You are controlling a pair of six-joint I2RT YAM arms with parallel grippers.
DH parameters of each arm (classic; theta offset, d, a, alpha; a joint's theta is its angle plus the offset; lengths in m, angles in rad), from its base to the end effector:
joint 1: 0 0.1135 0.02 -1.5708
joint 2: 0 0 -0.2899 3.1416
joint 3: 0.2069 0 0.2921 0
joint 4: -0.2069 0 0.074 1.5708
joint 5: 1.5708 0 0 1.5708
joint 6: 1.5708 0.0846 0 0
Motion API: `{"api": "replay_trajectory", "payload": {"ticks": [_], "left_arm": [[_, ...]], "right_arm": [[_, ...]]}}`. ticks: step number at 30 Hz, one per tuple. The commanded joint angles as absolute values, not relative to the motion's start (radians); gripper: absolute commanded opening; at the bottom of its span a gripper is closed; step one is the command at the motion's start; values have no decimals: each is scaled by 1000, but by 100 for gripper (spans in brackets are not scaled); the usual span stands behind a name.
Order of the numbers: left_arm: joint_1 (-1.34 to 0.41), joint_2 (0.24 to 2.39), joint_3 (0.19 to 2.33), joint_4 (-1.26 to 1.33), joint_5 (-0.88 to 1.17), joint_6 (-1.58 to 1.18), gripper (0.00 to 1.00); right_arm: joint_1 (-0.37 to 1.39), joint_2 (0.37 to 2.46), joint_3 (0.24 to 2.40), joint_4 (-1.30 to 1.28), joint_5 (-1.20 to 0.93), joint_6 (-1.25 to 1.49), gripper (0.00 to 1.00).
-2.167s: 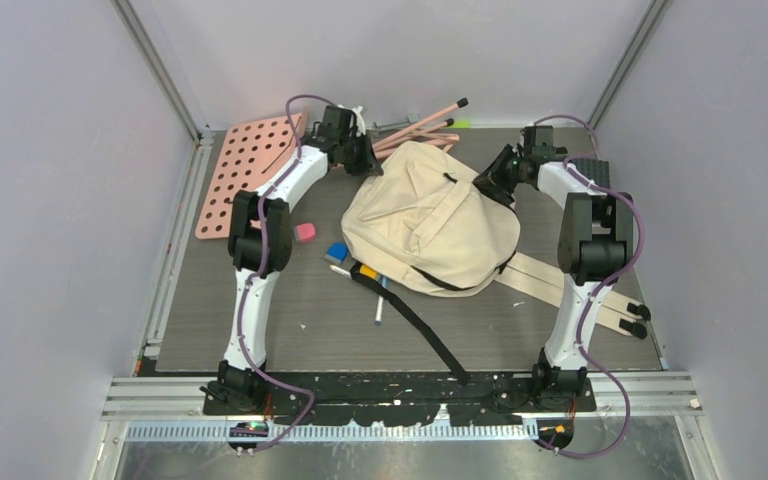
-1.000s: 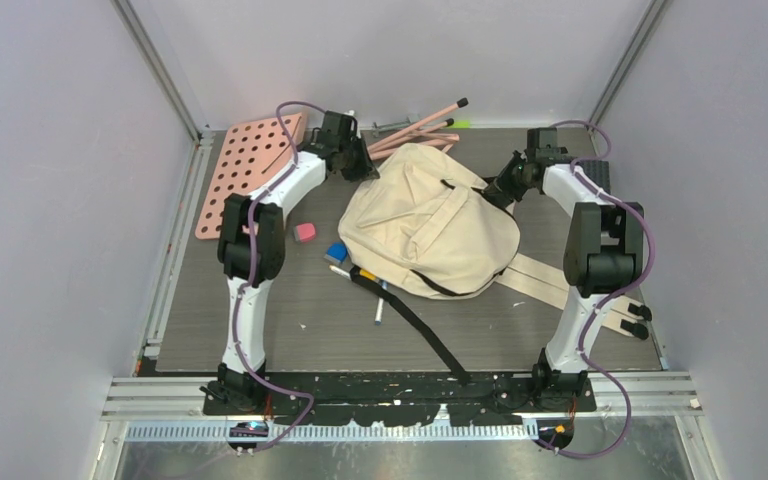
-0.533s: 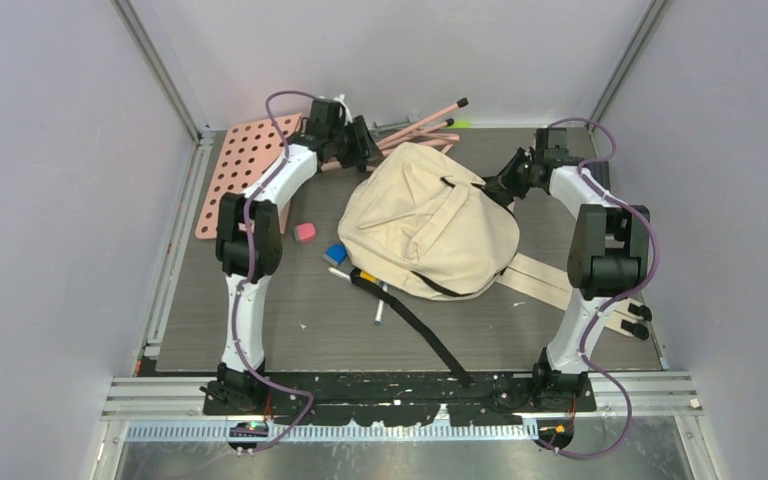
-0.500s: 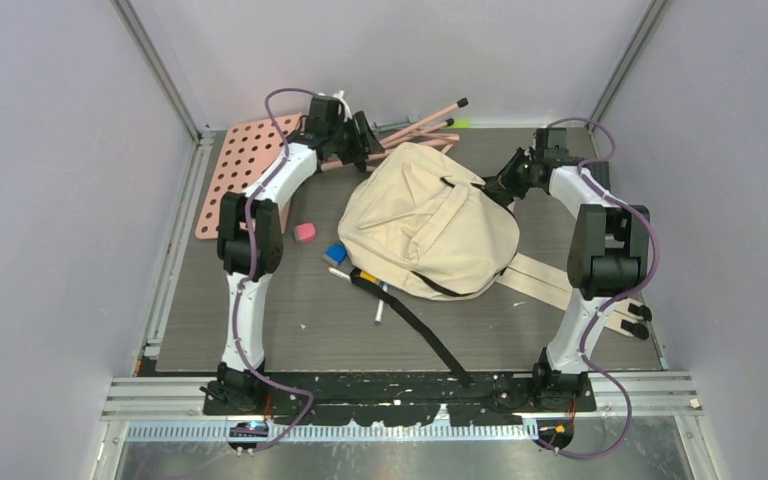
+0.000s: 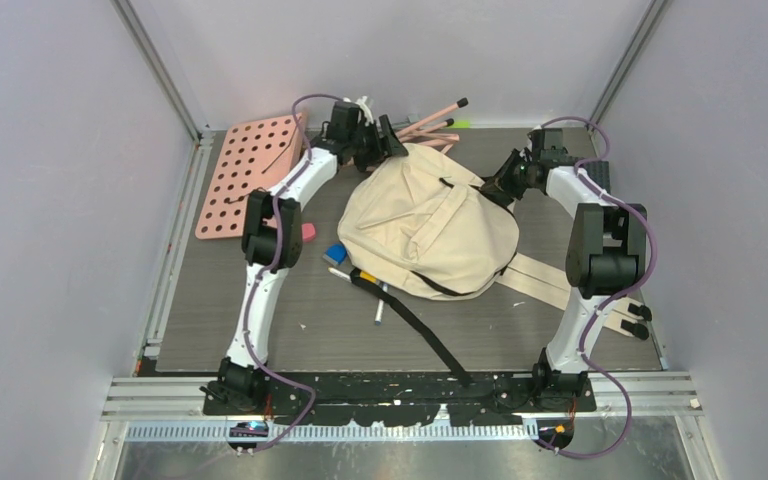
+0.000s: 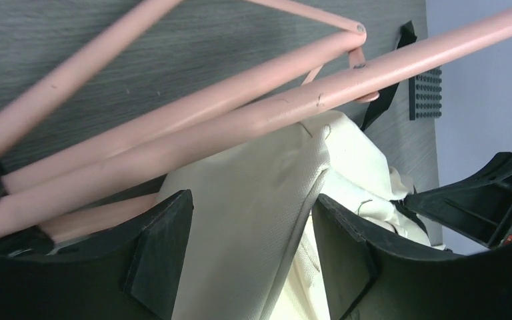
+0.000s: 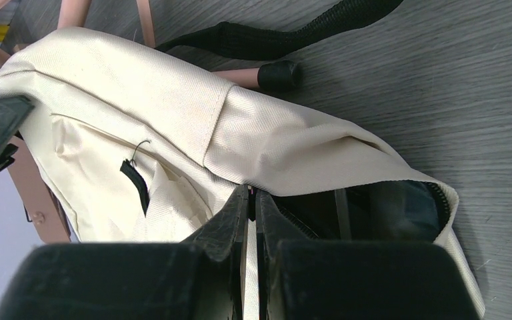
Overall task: Pack the student bag
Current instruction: Zip the student bag at the center of the board.
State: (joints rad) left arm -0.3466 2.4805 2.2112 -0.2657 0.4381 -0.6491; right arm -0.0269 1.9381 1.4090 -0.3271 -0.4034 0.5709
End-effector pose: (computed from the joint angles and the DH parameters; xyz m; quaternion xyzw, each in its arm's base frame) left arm 0.6179 -0.2613 0.1965 -0.0214 0.8546 -0.3967 0.3344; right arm 0.5014 0.0197 0.1769 0.2033 0.8978 0.2728 0.2796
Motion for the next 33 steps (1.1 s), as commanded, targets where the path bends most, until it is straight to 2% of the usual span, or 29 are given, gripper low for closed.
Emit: {"api": "replay_trajectory", "payload": {"ticks": [1, 2, 3, 4, 7, 8, 11, 17, 29, 33], "left_arm": [[-371, 2490, 2271, -215, 463, -654, 68], [-374, 2493, 2275, -213, 461, -656, 66], [-377, 2496, 2278, -212, 461, -662, 59], [-379, 2498, 2282, -210, 464, -666, 48], [-382, 2489, 2278, -210, 460, -660, 7], [-382, 2474, 2268, -212, 439, -652, 0], [-377, 2406, 2194, -173, 345, -639, 0], [-325, 2334, 2155, -193, 243, -697, 0], [-269, 2241, 2076, -208, 169, -744, 0], [-268, 2219, 2064, -179, 208, -763, 0]], "right_arm": [[-12, 1938, 1441, -328, -438, 548, 2], [-13, 1939, 1441, -331, -432, 549, 2], [-13, 1940, 1441, -334, -427, 548, 2], [-12, 1935, 1441, -343, -411, 546, 2], [-11, 1908, 1424, -356, -342, 534, 2], [-11, 1889, 1416, -365, -293, 531, 2], [-12, 1855, 1400, -388, -180, 521, 2], [-39, 1817, 1356, -410, -112, 538, 2], [-113, 1759, 1317, -435, -23, 594, 2], [-129, 1762, 1369, -437, -26, 607, 2]]}}
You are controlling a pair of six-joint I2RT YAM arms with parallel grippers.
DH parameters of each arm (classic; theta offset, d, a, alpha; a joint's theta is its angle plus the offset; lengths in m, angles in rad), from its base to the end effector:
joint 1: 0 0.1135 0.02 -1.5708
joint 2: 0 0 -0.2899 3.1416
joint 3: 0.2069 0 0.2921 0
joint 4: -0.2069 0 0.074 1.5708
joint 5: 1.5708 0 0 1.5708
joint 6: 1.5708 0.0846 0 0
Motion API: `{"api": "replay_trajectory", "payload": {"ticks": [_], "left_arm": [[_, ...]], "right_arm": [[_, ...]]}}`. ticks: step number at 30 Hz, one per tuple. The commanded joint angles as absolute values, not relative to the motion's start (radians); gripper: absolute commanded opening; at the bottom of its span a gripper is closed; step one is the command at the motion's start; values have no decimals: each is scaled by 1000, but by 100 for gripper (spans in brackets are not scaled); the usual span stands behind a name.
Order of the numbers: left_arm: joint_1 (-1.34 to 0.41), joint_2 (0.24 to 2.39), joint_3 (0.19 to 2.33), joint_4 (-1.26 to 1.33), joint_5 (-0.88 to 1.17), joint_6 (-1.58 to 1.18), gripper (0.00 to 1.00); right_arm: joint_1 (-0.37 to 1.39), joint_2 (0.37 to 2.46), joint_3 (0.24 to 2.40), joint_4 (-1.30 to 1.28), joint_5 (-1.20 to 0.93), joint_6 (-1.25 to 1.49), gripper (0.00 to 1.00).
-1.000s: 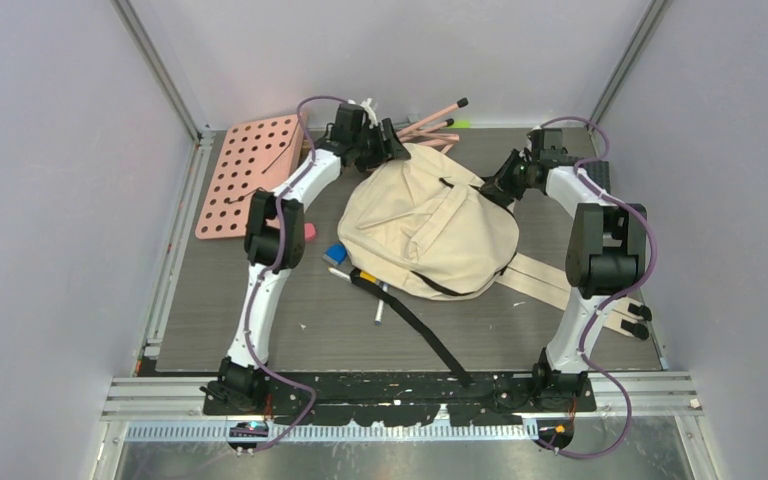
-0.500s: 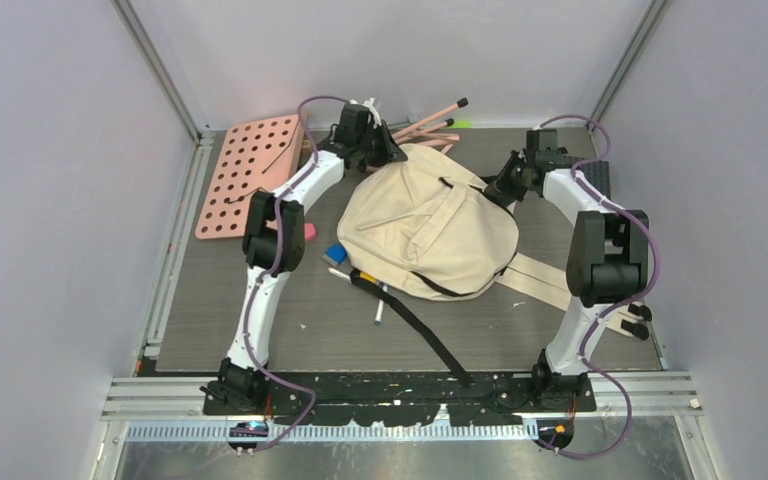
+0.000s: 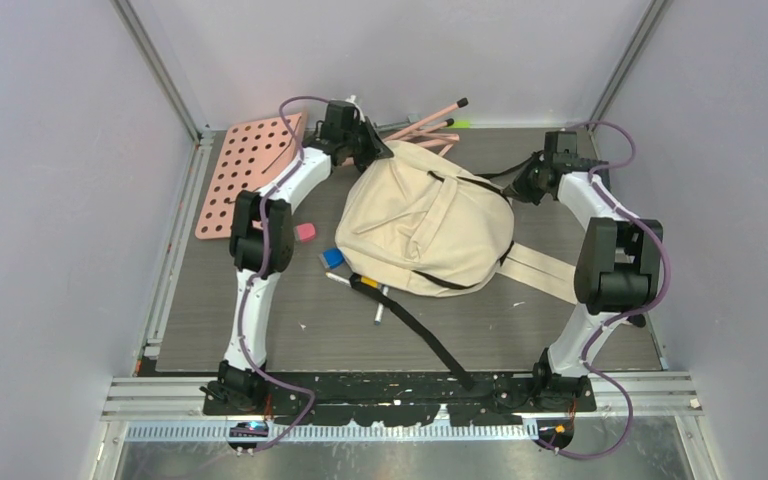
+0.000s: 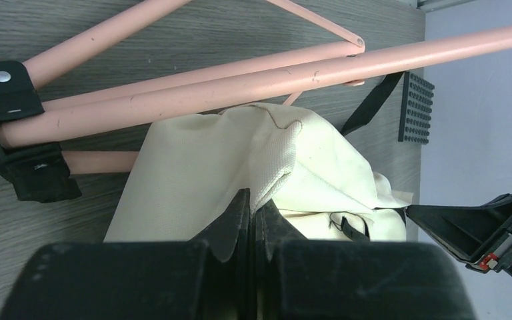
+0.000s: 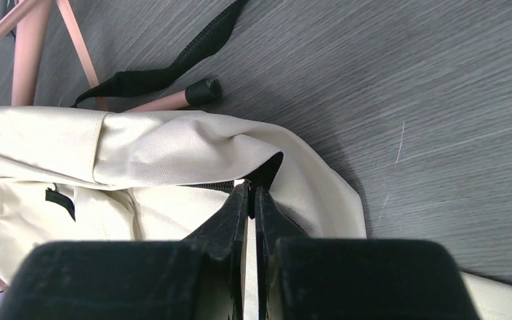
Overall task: Pack the student bag
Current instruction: Zip the student bag at the center of the board.
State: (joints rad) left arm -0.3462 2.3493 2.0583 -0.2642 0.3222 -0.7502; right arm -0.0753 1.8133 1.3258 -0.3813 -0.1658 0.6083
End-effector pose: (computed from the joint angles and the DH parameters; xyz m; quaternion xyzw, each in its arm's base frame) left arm 0.5983 -0.2443 0.2141 -0.0966 0.8606 -0.3698 0.3366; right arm 0.4717 -0.0216 0.1938 0.2868 0.8912 0.1652 0.3101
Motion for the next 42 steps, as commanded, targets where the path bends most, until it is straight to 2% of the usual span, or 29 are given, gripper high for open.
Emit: {"api": "replay_trajectory", "payload": {"ticks": [1, 8, 21, 33, 42], "left_arm": [[-268, 2214, 2067, -176, 223, -766, 0], [-278, 2152, 2051, -167, 318, -792, 0], [-423, 1866, 1777, -163, 324, -858, 0], [-518, 1739, 1787, -235, 363, -791, 0], [-593, 1594, 1543, -370, 433, -791, 1]], "right_arm": [[-130, 1763, 1385, -438, -24, 607, 2], [-130, 1772, 1576, -456, -8, 604, 2], [-129, 1740, 1779, -481, -25, 531, 1], [-100, 1768, 1922, -462, -82, 507, 1], [44, 1853, 2026, -511, -70, 399, 1]]}}
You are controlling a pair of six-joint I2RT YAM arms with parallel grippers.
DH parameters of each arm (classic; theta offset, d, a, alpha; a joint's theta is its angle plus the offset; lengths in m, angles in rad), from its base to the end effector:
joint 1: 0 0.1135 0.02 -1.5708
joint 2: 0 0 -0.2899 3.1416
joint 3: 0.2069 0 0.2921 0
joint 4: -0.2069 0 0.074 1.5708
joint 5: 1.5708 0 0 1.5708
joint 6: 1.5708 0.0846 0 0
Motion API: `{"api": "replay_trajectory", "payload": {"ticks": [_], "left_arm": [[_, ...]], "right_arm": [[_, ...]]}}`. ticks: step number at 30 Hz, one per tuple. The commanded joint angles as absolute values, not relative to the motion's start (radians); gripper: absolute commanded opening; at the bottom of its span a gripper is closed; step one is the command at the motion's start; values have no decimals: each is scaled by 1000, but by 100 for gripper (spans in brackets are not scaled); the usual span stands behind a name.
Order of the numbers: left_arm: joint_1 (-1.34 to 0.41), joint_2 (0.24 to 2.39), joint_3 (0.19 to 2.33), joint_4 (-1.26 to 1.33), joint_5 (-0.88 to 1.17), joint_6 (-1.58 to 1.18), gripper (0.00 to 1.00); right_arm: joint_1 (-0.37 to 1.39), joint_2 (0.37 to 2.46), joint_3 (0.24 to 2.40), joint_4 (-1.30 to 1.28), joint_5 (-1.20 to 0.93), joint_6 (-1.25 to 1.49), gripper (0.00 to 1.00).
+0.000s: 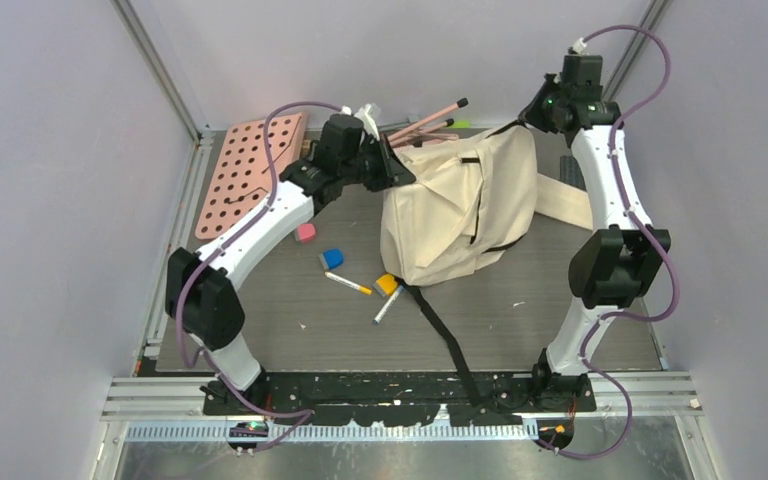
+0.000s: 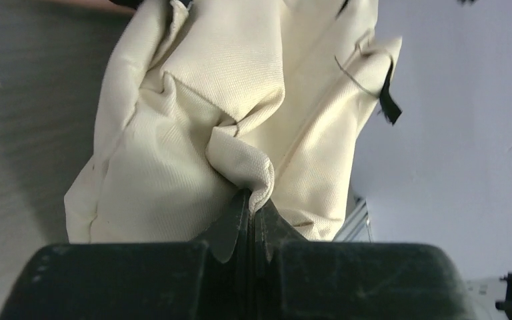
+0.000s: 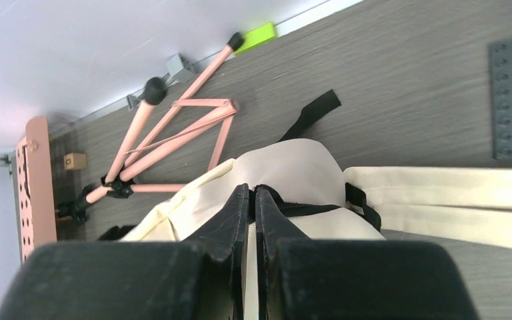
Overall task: Pack the student bag
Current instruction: Zip the student bag at the center of the board.
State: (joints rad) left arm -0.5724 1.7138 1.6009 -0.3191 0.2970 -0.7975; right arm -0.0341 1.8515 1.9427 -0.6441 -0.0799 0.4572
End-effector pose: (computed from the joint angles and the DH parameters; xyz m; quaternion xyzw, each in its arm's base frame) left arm 0.4008 -0.2877 0.3630 -0.0143 0.8366 -0.4338 0.3341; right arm 0.5142 -0.0108 0.3947 0.1933 0.8511 0.1363 0.4687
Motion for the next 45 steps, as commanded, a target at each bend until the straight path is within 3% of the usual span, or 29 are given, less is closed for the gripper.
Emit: {"api": "replay_trajectory", "payload": {"ticks": [1, 3, 10, 15, 24, 27, 34, 45], "left_arm": [[-586, 1581, 1537, -397, 428, -779, 2], [-581, 1562, 1550, -464, 413, -736, 10], [-575, 1556, 1614, -751, 406, -635, 65], [-558, 1610, 1737, -894, 250, -492, 79], [-482, 1970, 2193, -735, 352, -484, 83], [-464, 2092, 2283, -605, 431, -488, 78], [-445, 2269, 2317, -328, 563, -529, 76], [-454, 2367, 2305, -260, 622, -552, 74]], "right_arm": [[69, 1859, 2026, -511, -71, 394, 1], [105, 1874, 2021, -509, -85, 391, 1], [184, 1888, 1906, -425, -153, 408, 1], [193, 1898, 1869, -394, -210, 412, 1], [193, 1905, 1847, -404, -251, 391, 1], [193, 1903, 1844, -408, -260, 394, 1], [193, 1903, 1832, -413, -272, 395, 1], [193, 1945, 1862, -420, -292, 407, 1]]}}
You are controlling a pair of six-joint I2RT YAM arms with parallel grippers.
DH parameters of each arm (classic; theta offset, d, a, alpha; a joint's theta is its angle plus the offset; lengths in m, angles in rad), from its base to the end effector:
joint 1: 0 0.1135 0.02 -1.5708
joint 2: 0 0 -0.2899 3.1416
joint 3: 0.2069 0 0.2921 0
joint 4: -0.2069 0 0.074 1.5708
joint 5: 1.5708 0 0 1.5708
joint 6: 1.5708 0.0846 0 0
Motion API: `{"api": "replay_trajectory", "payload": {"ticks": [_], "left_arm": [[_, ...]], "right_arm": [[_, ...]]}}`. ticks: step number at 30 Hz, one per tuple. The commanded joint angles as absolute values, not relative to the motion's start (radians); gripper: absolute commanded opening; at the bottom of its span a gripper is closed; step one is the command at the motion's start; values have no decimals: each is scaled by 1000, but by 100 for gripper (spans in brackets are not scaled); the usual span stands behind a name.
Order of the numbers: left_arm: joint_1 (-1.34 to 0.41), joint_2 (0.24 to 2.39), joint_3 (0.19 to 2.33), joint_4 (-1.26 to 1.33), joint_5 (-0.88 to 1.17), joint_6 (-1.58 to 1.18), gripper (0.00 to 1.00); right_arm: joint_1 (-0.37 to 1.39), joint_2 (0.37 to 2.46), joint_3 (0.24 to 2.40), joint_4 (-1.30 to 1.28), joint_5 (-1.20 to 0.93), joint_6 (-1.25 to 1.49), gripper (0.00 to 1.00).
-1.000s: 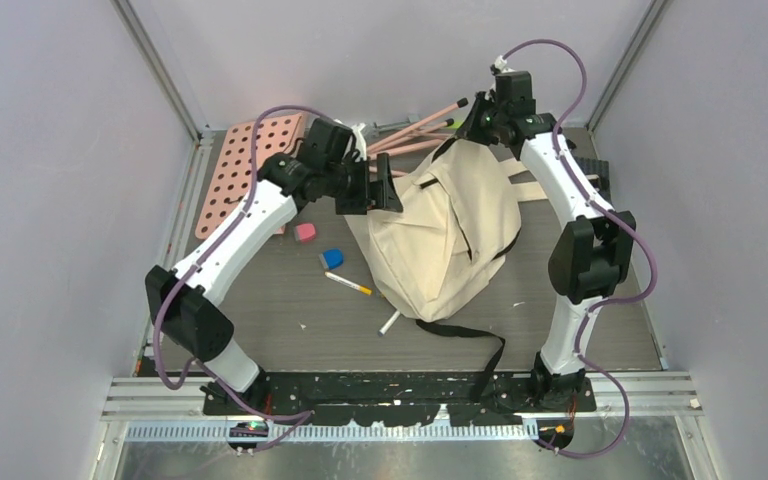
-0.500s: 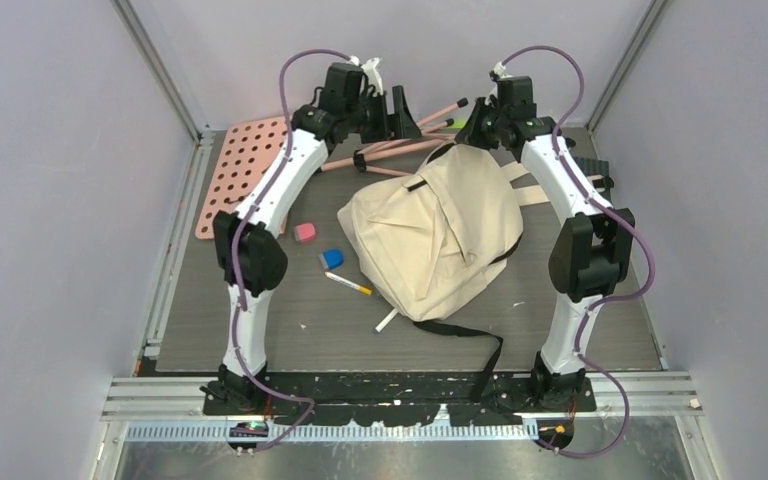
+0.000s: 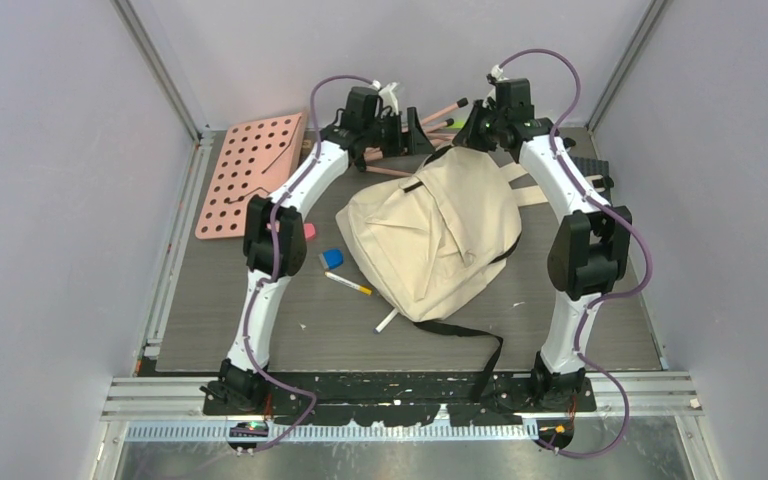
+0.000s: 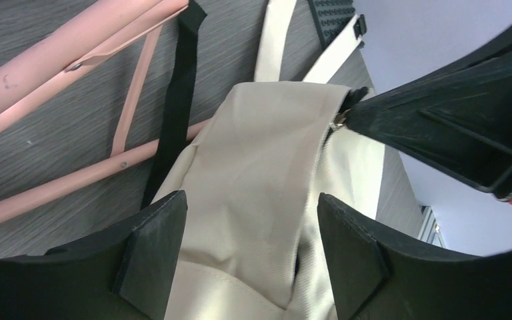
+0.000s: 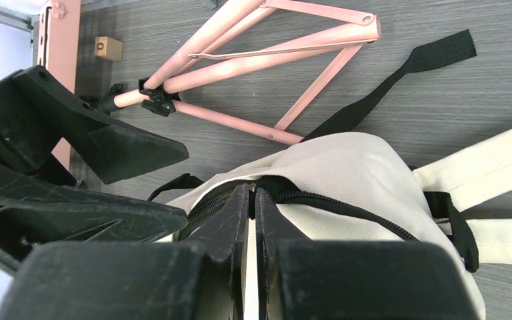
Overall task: Pack the student bag
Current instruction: Zip the student bag at the center of the board.
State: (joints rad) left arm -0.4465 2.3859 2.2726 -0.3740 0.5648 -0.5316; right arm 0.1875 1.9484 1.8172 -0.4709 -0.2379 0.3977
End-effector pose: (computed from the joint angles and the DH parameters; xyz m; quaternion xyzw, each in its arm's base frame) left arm 0.5670 -0.3217 0.2715 0.1086 0.8282 -0.4434 0.3250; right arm 0.5336 0.1215 0.3166 0.0372 0.8797 0.2339 0.4124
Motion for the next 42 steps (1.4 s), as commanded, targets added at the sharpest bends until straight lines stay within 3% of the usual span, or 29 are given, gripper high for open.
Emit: {"api": "replay_trajectory", "payload": {"ticks": [1, 5, 18, 21, 23, 27, 30, 32, 37, 42], "left_arm": [[-456, 2370, 2301, -257, 624, -554, 72], [-468, 2378, 2295, -244, 639, -571, 64], [-486, 2399, 2292, -315, 545, -531, 64], [-486, 2397, 2289, -327, 542, -525, 46], [-488, 2391, 2289, -334, 530, -515, 41], [-488, 2389, 2312, -421, 417, -472, 57], [-488, 2395, 2319, -436, 403, -471, 59], [-488, 2398, 2317, -425, 429, -480, 50], [-488, 2367, 2290, -398, 457, -475, 1], [-486, 2317, 2310, -416, 379, -425, 0]], "right_arm": [[193, 1952, 1871, -420, -294, 408, 1], [193, 1978, 1907, -432, -302, 409, 1], [193, 2004, 1959, -459, -305, 391, 1], [191, 2001, 1957, -460, -301, 388, 1], [189, 1997, 1955, -460, -299, 388, 1], [188, 1992, 1952, -459, -299, 384, 1], [187, 1989, 1948, -460, -304, 385, 1], [187, 1987, 1945, -460, -306, 386, 1], [184, 1983, 1951, -487, -231, 392, 1], [137, 1978, 1954, -550, -107, 412, 1]]}}
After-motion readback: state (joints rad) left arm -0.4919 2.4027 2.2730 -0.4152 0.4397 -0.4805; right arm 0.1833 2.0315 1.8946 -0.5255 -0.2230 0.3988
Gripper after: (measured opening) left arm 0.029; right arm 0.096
